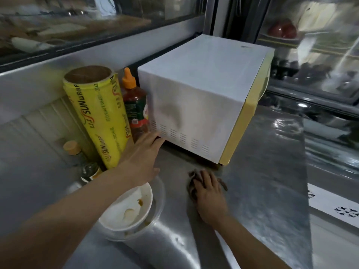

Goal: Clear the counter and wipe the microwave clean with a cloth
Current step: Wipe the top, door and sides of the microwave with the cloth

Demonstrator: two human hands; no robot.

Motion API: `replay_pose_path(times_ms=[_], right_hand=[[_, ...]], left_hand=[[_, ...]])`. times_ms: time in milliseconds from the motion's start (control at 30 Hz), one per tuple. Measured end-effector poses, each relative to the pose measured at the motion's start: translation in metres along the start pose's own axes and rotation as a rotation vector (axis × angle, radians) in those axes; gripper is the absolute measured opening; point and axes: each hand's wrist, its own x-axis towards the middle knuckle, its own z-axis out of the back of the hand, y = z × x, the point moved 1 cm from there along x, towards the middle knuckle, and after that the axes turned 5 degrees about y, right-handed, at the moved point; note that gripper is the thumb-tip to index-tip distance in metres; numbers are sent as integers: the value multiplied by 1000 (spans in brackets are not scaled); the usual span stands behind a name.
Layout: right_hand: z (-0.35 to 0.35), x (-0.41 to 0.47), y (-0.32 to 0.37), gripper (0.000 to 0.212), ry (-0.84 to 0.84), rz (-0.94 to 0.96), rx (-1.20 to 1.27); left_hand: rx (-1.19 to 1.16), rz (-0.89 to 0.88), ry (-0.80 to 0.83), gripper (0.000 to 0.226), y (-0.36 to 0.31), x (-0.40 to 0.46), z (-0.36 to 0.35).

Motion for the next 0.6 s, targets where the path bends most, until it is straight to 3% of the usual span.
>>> replay_pose_path(times_ms=[267,467,600], right_hand=[[9,42,-10,50,-115,-58,118],[3,61,2,54,68,350,142],[6,99,28,59,113,380,184]], left_hand=[[-9,83,68,79,-17,6,2],[-34,109,55,73,-10,-6,15],[-68,144,52,73,-2,-14,14]])
